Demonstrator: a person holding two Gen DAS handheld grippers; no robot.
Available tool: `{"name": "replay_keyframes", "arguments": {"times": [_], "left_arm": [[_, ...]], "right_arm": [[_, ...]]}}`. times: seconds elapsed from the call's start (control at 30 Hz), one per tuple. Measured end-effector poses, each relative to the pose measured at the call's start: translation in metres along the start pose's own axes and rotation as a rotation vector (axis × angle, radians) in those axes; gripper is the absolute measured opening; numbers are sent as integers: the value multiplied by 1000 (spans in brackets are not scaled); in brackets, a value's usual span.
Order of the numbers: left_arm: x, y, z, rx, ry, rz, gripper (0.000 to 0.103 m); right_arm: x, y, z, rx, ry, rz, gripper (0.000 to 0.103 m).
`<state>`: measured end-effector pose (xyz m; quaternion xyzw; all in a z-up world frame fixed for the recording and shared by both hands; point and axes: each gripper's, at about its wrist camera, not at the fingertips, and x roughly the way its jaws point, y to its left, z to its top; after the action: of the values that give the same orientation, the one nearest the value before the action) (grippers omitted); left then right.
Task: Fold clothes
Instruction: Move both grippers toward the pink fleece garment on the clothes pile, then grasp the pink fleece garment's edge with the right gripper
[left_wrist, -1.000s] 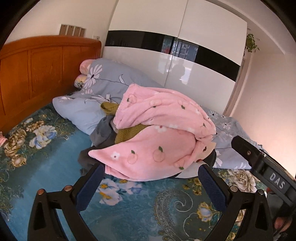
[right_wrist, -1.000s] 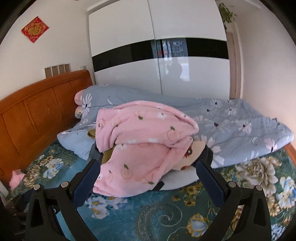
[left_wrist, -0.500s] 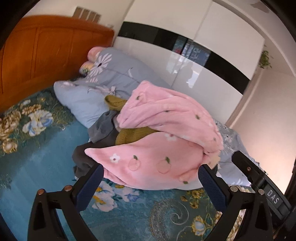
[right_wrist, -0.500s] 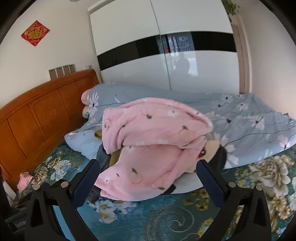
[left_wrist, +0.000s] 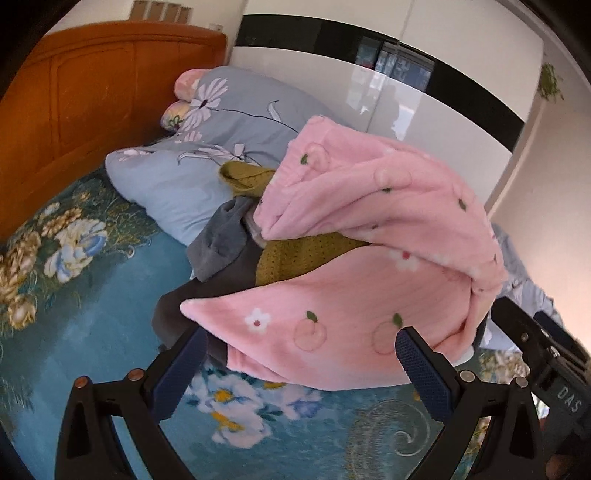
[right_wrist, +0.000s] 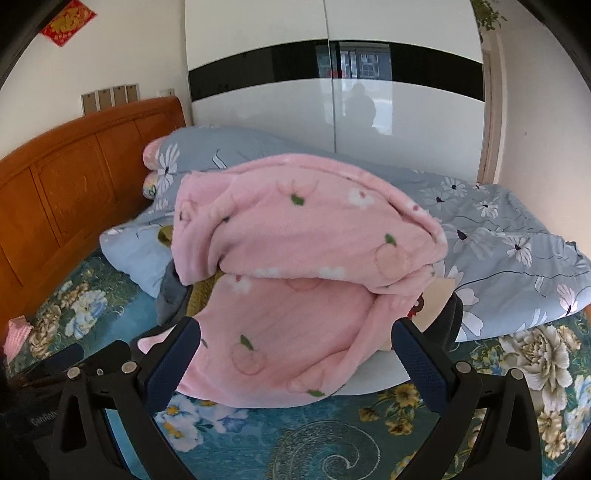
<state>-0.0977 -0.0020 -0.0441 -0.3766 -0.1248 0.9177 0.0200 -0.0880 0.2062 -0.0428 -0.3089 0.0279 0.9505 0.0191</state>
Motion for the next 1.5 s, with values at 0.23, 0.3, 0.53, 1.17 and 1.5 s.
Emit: {"name": "replay_keyframes", "arguments": {"times": [0.23,0.3,0.53,1.17,1.5], "left_arm": [[16,4,7,21,10,-7,103],[18,4,9,32,9,-5,103],[25,5,10,41,-1,-40,103],[11,44,-7,27,-14,-82,103],[-17,73,-14,53,1,8,103]], "right_arm": [[-19,14,25,-50,54,-56,103],[-15,18,27,-55,56,-58,103],[-4,22,28,-57,41,-60,103],[33,29,52,-235,20,-160,103],[73,128,65,-637,-49,-177,103]]}}
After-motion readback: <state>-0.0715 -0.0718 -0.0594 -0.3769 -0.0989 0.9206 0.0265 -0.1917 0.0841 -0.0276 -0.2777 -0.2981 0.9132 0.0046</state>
